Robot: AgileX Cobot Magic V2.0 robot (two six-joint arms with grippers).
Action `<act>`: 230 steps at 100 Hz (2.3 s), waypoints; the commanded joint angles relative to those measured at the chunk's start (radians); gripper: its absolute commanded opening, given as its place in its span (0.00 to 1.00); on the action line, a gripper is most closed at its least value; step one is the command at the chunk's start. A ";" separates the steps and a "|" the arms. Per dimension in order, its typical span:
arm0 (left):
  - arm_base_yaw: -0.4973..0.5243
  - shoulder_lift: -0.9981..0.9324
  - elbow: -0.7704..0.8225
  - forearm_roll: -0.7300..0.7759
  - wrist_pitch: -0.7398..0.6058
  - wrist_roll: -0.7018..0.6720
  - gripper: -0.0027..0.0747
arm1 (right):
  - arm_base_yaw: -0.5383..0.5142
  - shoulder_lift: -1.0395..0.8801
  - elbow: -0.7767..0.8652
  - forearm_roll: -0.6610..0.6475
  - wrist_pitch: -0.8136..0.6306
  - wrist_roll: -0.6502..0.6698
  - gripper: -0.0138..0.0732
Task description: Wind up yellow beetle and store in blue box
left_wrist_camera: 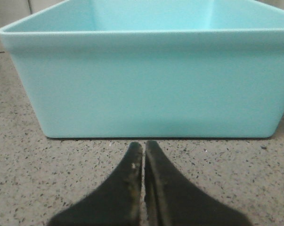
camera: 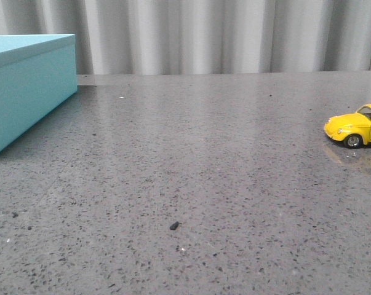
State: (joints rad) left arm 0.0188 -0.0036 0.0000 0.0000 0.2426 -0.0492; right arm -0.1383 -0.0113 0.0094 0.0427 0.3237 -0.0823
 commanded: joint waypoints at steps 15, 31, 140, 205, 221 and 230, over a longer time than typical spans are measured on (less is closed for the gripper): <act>-0.006 -0.032 0.024 -0.038 -0.160 -0.011 0.01 | -0.005 -0.020 0.021 -0.016 -0.085 -0.003 0.11; -0.006 -0.032 0.024 -0.085 -0.176 -0.011 0.01 | -0.005 -0.020 0.021 -0.016 -0.109 -0.003 0.11; -0.006 -0.032 0.024 -0.085 -0.269 -0.011 0.01 | -0.005 -0.020 0.021 0.030 -0.149 -0.001 0.11; -0.006 -0.013 -0.053 -0.120 -0.243 -0.011 0.01 | -0.005 0.020 -0.069 0.030 -0.173 -0.001 0.11; -0.006 0.062 -0.144 -0.106 -0.202 -0.011 0.01 | -0.005 0.119 -0.195 0.030 -0.064 -0.001 0.11; -0.006 0.111 -0.191 -0.106 -0.202 -0.011 0.01 | -0.005 0.195 -0.283 0.030 0.014 -0.001 0.11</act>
State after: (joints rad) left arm 0.0188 0.0540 -0.1213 -0.1067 0.1038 -0.0492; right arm -0.1383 0.0985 -0.1669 0.0677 0.3351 -0.0804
